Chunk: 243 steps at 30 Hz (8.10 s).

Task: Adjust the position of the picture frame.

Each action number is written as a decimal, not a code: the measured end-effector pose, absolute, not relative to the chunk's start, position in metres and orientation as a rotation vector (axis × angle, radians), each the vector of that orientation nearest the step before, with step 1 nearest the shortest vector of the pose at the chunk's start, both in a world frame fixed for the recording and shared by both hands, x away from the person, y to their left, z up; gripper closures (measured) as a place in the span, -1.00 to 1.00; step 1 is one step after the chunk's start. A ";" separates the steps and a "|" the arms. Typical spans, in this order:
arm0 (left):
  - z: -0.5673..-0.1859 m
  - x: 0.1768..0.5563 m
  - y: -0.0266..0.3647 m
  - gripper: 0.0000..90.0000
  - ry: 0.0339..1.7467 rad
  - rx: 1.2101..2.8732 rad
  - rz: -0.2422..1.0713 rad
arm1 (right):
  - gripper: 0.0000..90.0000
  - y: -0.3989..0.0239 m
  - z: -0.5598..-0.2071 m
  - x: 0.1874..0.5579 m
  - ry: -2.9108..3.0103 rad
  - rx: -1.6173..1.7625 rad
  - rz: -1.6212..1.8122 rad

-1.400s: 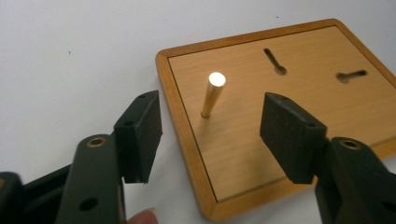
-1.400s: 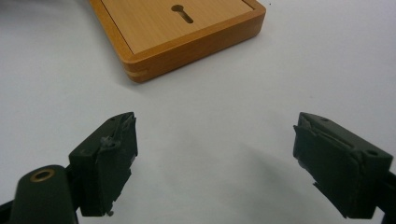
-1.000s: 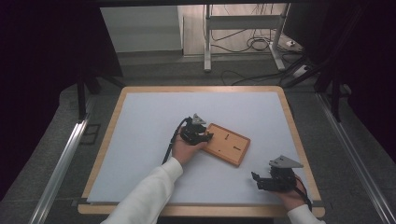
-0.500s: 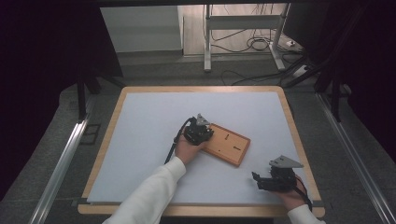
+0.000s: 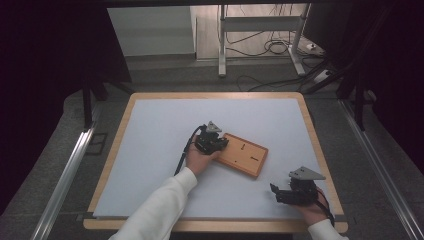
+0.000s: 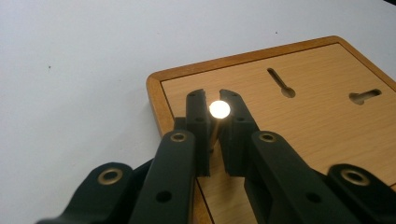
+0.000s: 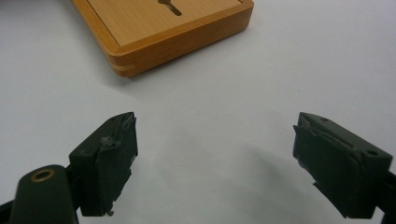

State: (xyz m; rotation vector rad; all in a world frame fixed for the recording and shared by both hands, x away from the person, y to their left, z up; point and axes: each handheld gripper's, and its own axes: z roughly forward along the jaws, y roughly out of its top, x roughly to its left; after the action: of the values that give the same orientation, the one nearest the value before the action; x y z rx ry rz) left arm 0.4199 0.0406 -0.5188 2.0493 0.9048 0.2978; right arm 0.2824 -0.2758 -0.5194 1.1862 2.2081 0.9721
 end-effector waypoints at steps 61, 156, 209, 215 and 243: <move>-0.529 0.380 0.123 0.84 0.845 2.051 0.239 | -0.68 -0.273 -0.520 0.282 2.213 1.194 0.954; -0.531 0.384 0.142 0.99 0.965 2.213 0.265 | -0.68 -0.269 -0.522 0.282 2.228 1.137 0.947; -0.518 0.340 0.176 -0.30 1.004 2.135 0.322 | 1.00 -0.176 -0.521 0.321 2.492 0.961 0.990; -0.519 0.340 0.176 -0.31 1.002 2.134 0.321 | 1.00 -0.173 -0.522 0.316 2.531 0.939 1.036; -0.517 0.340 0.181 -0.32 0.994 2.121 0.321 | 0.99 -0.148 -0.518 0.287 2.565 0.759 1.109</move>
State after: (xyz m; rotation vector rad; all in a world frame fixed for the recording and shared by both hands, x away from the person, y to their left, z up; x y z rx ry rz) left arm 0.3400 0.1810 -0.5169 2.1210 0.9941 0.3212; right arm 0.2867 -0.1479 -0.5178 0.7588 2.5651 1.1095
